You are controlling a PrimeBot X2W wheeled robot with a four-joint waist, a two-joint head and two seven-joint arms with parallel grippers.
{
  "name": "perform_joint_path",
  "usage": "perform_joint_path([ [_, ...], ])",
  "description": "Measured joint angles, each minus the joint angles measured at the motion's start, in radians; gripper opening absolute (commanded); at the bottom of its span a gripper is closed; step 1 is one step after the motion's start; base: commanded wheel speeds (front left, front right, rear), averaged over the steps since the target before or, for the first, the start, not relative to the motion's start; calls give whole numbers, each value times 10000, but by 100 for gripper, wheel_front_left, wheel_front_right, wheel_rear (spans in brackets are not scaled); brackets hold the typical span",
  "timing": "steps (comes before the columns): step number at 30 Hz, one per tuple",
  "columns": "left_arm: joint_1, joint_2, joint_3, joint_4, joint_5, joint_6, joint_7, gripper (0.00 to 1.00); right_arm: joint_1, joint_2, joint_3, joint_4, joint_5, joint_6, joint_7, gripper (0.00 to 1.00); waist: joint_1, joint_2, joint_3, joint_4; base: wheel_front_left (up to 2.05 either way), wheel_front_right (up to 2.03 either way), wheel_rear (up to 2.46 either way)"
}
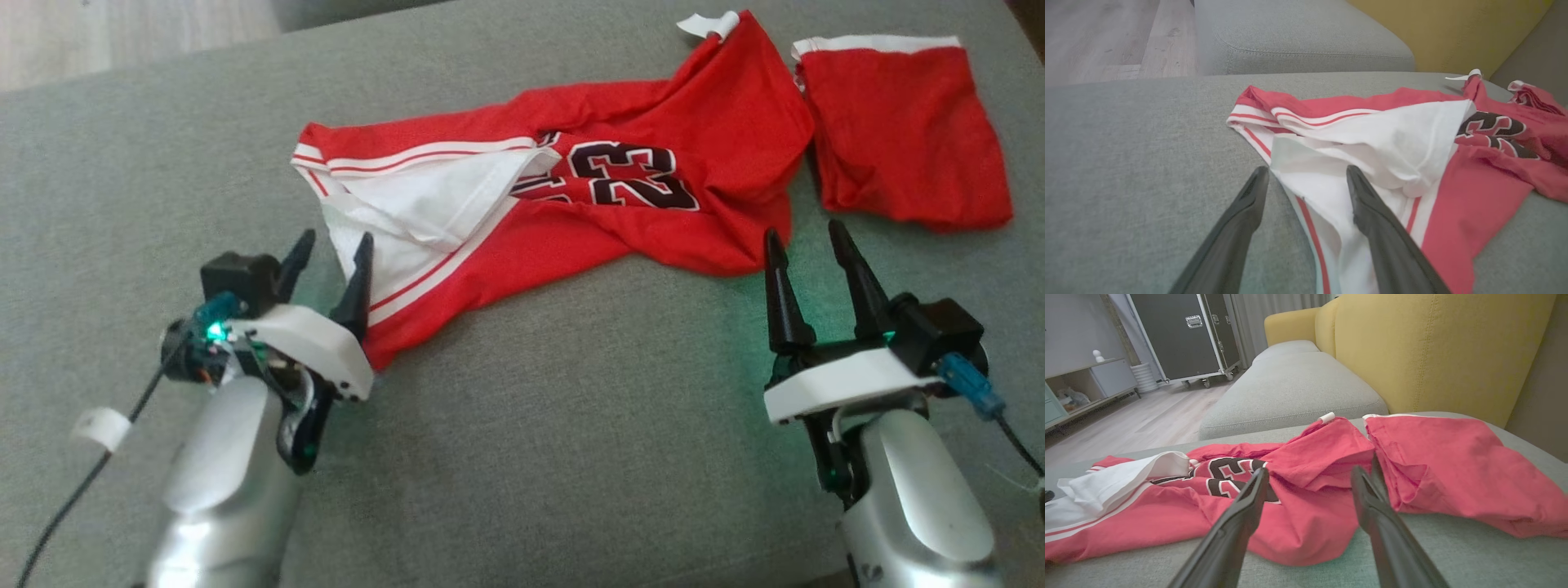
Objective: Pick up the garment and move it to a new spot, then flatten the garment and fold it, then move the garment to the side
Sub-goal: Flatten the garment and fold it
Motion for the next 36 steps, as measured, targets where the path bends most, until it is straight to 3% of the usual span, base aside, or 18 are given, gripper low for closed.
perform_joint_path([
  [14,-1375,209,-109,1584,113,0,-617,100,-211,0,17,15,71,0,-2,100,-1,0,369,-299,0,0,0],
  [28,-1935,251,-685,2702,-58,-15,-384,100,-234,0,94,73,71,0,0,100,-1,0,499,-428,0,0,0],
  [29,-1957,249,-727,2732,-128,-15,-384,93,-234,0,94,79,71,0,0,100,-1,0,505,-430,0,0,0],
  [30,-1984,249,-750,2757,-171,-15,-384,40,-234,0,94,81,71,0,0,100,-1,0,509,-432,0,0,0],
  [31,-2024,249,-780,2790,-219,-15,-384,0,-236,0,94,98,71,0,0,100,-1,0,509,-432,0,0,0],
  [36,-2077,247,-1034,2842,-372,-17,-652,0,-237,0,90,128,71,0,0,100,-1,0,475,-398,0,0,0],
])
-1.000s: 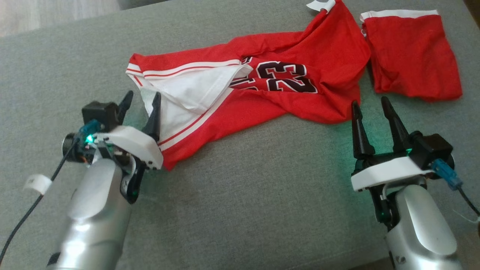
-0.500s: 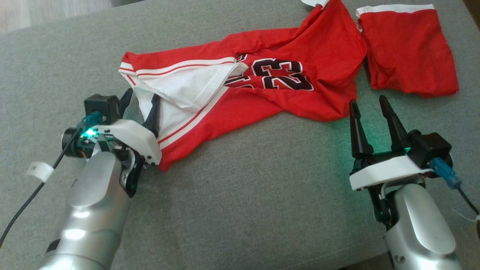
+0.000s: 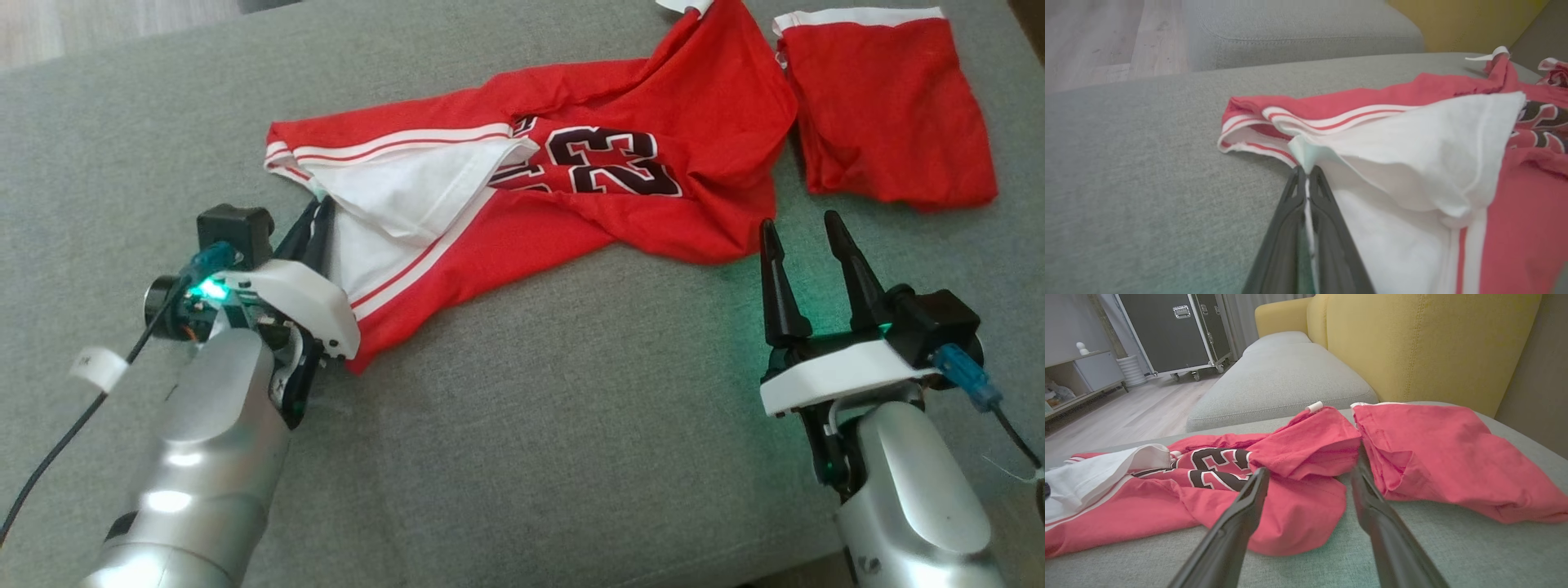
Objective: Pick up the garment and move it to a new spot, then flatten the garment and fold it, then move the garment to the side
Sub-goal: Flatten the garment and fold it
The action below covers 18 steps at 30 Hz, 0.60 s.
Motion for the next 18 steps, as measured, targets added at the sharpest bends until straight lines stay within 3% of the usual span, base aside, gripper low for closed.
perform_joint_path([
  [9,4,232,-345,-291,-201,-73,-1112,0,4,0,44,107,-2,0,0,100,-1,0,-402,196,0,0,0],
  [18,-623,1411,-451,-1739,366,-73,-1944,0,6,0,309,299,58,0,0,100,-2,0,-900,532,0,0,0],
])
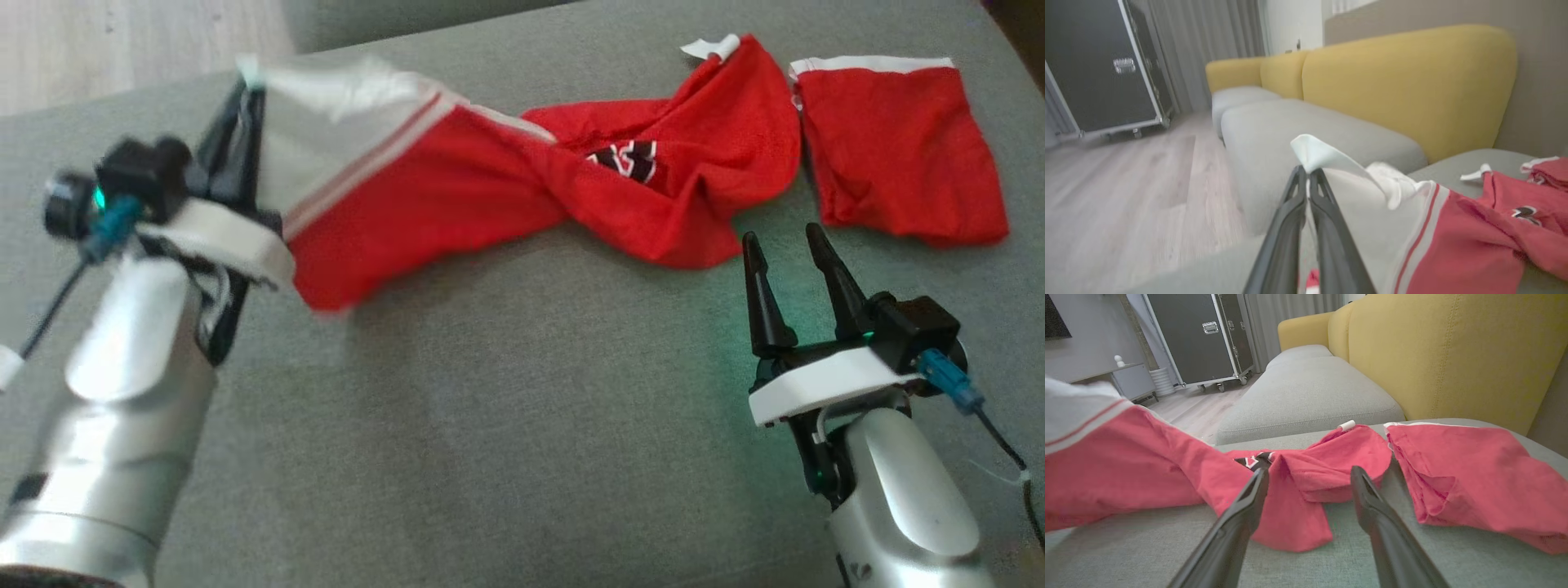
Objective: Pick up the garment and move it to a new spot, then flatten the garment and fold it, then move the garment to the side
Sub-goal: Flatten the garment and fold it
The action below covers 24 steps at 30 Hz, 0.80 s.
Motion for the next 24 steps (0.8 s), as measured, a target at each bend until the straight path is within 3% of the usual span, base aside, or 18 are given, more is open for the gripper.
perform_joint_path([
  [7,378,861,-1101,-2491,518,0,-157,0,7,-2,59,349,52,0,0,100,1,0,-284,472,0,0,0],
  [14,2932,2763,-2978,-4943,617,-2,-127,0,41,-2,-65,740,146,0,0,100,0,0,-559,961,0,0,0],
  [19,3644,4180,-4105,-6172,871,-2,-31,0,43,0,-184,1060,148,0,0,100,0,0,-721,1235,0,0,0],
  [24,3875,4968,-5185,-6621,865,-2,593,0,45,-2,-263,1333,148,0,0,100,0,0,-908,1370,0,0,0],
])
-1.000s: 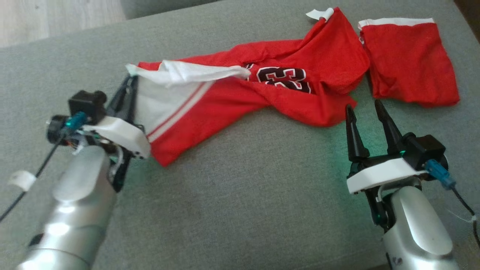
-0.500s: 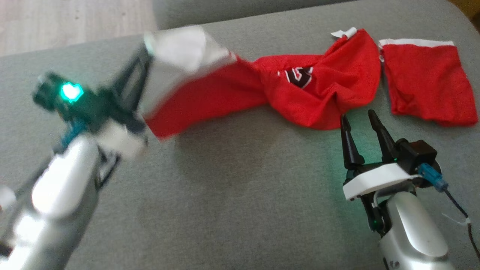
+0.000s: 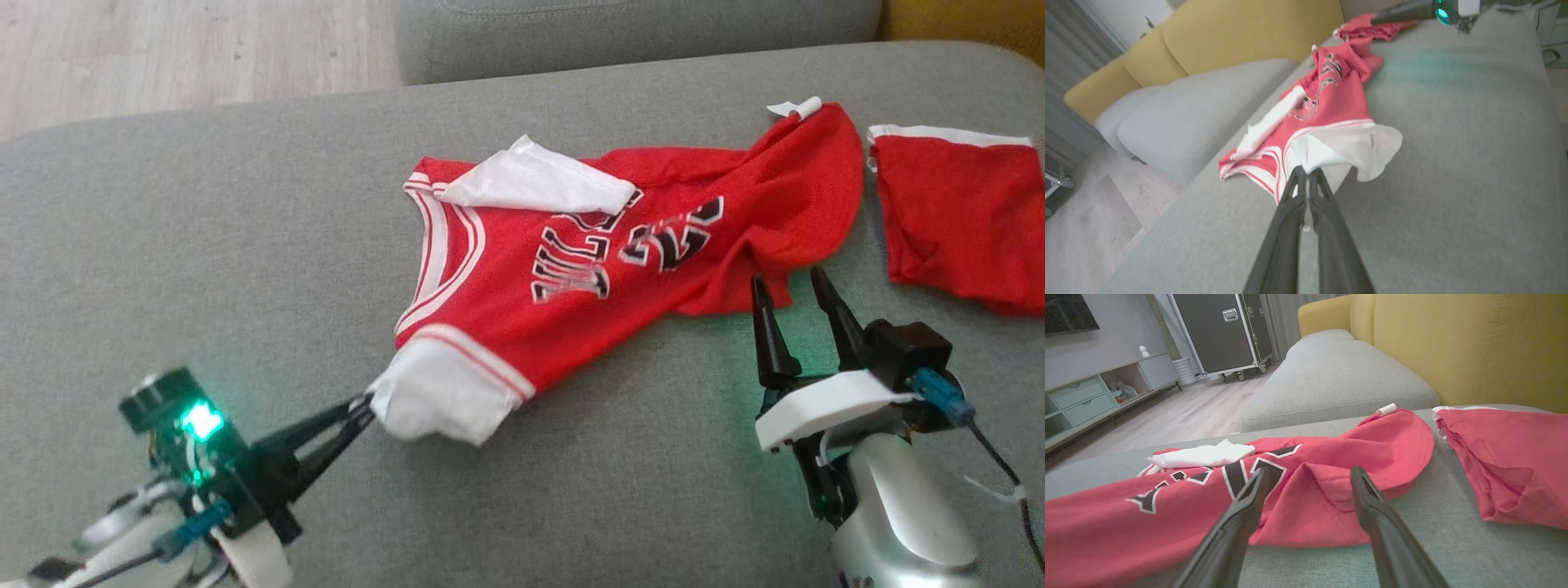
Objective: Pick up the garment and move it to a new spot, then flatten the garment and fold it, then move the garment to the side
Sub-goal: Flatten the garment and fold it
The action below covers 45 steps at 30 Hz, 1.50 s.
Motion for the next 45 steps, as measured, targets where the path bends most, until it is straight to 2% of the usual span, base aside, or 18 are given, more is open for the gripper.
perform_joint_path([
  [1,98,44,-88,71,-63,0,232,0,0,0,0,31,6,2,0,100,0,0,-28,13,0,0,0],
  [2,169,77,-201,151,-98,0,399,38,0,0,4,58,44,0,0,100,0,0,-51,20,0,0,0],
  [3,169,77,-201,151,-98,0,399,98,0,0,4,58,44,0,0,100,0,0,-51,20,0,0,0],
  [6,301,25,-203,330,-171,244,719,100,-1,0,21,140,79,0,0,100,0,0,-96,22,0,0,0],
  [10,301,-205,261,581,-566,1101,779,100,-2,0,13,100,100,0,0,100,1,0,-123,-29,0,0,0],
  [15,364,-1214,1898,458,-2092,2562,-196,100,-1,0,-98,-299,98,0,0,100,2,0,-174,-74,0,0,0],
  [18,620,-2040,3103,123,-3152,3189,-669,100,12,0,-169,-681,94,0,0,100,1,0,-221,-65,0,0,0],
  [19,734,-2322,3484,21,-3428,3266,-740,100,17,0,-182,-759,67,0,0,100,1,0,-241,-56,0,0,0],
  [21,1041,-3016,4420,-236,-3939,3277,-763,100,94,0,-236,-897,40,0,0,100,1,0,-268,-26,0,0,0],
  [23,1378,-3745,5317,-545,-4000,3214,-773,100,258,0,-253,-909,-61,0,0,100,1,0,-274,10,0,0,0],
  [26,1990,-4777,6286,-652,-3835,2786,-813,100,475,4,-268,-786,-230,0,0,100,1,0,-270,66,0,0,0],
  [28,2413,-5246,6623,-541,-3496,2395,-813,100,500,10,-458,-642,-370,0,0,100,1,0,-253,114,0,0,0],
  [31,2708,-5567,6803,-253,-2786,1868,-813,100,473,12,-1037,-215,-779,2,190,100,1,0,-177,197,0,0,0],
  [35,2665,-5891,7122,-42,-2203,1384,-813,100,275,17,-1868,608,-1072,0,913,100,1,0,-49,325,0,0,0],
  [40,2492,-6215,7430,263,-1747,894,-813,100,-403,21,-2006,1762,-617,0,1289,100,2,0,183,462,0,0,0],
  [45,2262,-6481,7582,462,-1415,604,-813,100,-1295,21,-1981,2949,-445,0,1367,100,2,0,382,592,0,0,0],
])
